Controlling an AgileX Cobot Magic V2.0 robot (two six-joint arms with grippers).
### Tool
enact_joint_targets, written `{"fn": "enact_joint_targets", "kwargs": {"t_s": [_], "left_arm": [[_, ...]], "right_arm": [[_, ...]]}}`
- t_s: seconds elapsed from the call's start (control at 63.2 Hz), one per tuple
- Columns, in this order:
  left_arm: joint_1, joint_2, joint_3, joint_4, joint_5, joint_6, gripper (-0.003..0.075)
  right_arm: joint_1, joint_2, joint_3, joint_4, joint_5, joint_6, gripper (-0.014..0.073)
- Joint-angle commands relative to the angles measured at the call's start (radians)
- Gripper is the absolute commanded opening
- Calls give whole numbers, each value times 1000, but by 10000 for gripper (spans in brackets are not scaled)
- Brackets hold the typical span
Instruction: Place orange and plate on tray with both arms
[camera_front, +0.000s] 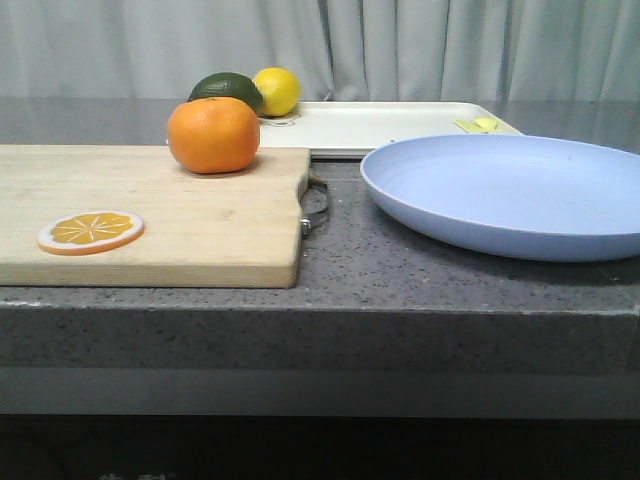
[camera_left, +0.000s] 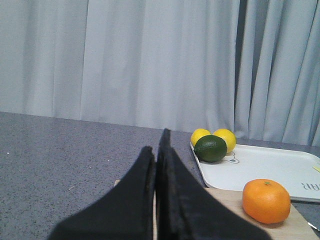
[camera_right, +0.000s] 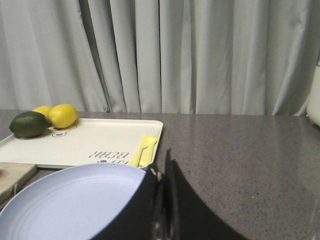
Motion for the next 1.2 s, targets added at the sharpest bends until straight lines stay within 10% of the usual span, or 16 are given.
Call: {"fn": "enact_joint_targets", "kwargs": {"t_s": [0.0,0.333,0.903,1.045,1.188], "left_arm": [[-8,77,-128,-8,17,-5,-18],[-8,330,-398,-10,222,27,-18],[-8,453,-401,3,238,27,-13],[-8,453,-401,12,242,27,107],[-8,453,-401,12,242,27,393]], "right_arm": [[-6,81,-112,-28,-16,-1,-69],[-6,405,-389,-104,217,-1,-69],[-6,705,-407,-104,277,-1,-55],[-6,704,-407,-104,268,-1,178],[-6,703,-407,-104,269,-1,526]]}}
